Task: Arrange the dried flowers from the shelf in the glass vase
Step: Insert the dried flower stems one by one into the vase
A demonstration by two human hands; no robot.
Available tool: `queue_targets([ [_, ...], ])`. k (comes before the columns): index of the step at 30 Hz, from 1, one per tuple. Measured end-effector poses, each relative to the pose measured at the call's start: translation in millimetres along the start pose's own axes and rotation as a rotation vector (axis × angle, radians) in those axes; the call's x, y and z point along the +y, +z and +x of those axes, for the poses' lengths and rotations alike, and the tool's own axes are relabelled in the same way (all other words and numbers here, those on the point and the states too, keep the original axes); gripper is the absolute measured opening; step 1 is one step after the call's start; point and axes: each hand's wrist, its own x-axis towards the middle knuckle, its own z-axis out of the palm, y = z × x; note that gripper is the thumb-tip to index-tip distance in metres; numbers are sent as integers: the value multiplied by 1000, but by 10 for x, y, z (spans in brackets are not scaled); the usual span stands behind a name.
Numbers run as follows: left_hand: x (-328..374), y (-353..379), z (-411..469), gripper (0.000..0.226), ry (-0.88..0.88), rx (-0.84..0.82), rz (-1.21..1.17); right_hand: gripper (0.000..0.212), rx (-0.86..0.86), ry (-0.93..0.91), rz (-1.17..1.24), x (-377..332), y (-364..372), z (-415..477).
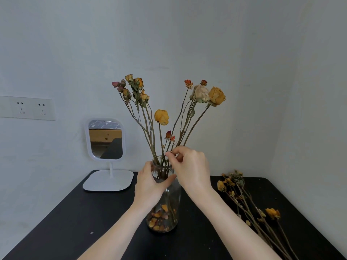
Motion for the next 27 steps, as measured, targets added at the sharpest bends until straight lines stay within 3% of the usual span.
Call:
queue_targets([
  [5,-10,0,9,51,-9,-2,3,22,189,-64,7,-51,12,-4],
  [10,-18,5,19,53,-17,-4,14,24,83,-19,-86,-26,77,-19],
  [22,12,-51,-11,40,11,-54,-50,29,56,-28,-84,147,-11,-161],
  [27,-28,-138,12,53,-44,-164,-39,32,-7,87,-152,455,-223,-254],
])
